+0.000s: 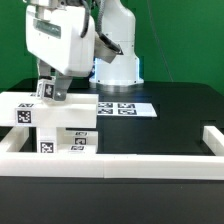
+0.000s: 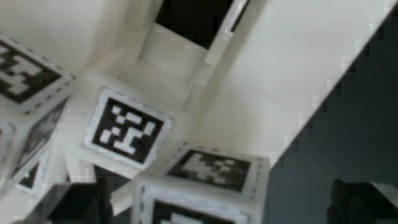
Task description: Assemble chair
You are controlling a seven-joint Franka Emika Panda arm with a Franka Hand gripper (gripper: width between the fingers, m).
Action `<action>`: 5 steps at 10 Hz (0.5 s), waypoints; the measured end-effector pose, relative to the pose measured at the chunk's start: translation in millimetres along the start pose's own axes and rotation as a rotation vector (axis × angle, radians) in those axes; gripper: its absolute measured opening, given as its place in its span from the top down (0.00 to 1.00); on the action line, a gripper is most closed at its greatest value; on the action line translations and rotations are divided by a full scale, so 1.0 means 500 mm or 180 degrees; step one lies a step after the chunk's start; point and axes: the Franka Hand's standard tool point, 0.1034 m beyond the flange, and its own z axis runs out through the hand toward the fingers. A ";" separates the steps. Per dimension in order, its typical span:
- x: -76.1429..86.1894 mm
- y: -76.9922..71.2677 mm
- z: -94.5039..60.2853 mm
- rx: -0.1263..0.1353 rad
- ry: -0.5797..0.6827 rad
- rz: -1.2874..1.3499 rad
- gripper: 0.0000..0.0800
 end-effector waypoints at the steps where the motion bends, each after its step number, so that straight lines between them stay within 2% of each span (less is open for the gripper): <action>1: -0.002 -0.002 -0.001 -0.0003 0.0009 -0.0473 0.20; 5: -0.004 -0.008 -0.003 0.0013 0.0031 -0.1504 0.19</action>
Offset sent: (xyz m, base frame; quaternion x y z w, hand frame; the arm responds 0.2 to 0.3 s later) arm -0.0016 0.0049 0.0054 -0.0007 -0.0069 -0.1320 0.9912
